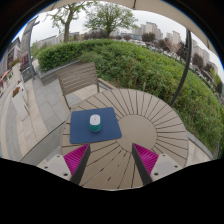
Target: Arrange mouse
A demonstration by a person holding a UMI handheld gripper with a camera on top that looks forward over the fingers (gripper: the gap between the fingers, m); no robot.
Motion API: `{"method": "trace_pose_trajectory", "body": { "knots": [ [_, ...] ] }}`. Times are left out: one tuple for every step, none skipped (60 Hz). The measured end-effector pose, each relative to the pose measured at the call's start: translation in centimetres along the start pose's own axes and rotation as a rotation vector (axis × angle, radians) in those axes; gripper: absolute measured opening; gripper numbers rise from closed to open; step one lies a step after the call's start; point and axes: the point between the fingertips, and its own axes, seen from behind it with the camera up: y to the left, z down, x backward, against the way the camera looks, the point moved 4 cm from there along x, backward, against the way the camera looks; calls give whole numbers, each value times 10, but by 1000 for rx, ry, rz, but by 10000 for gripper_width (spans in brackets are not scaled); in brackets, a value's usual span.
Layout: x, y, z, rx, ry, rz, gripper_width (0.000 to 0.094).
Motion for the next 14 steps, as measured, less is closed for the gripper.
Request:
{"method": "trace_pose_trajectory", "body": {
  "knots": [
    [4,0,2,-9,-2,-5,855],
    [6,-1,3,-12,-5,-6,854],
    [8,-3,4,-15,-10,-3,853],
    [9,-4,4,-20,-16,2,854],
    [10,-7,5,-25,-19,10,853],
    [10,-9,5,-30,-18,19,853],
    [10,-12,6,-34,-16,29,851],
    [12,-14,7,-42,-11,39,851],
    [12,-17,8,-49,-9,45,852],
    [12,-18,9,-57,-8,49,853],
    [13,-20,9,-64,-11,52,854],
    [13,-21,8,-69,-15,53,854],
    [14,-20,7,-73,-22,54,854],
    [14,-21,6,-76,-28,54,853]
  ]
}}
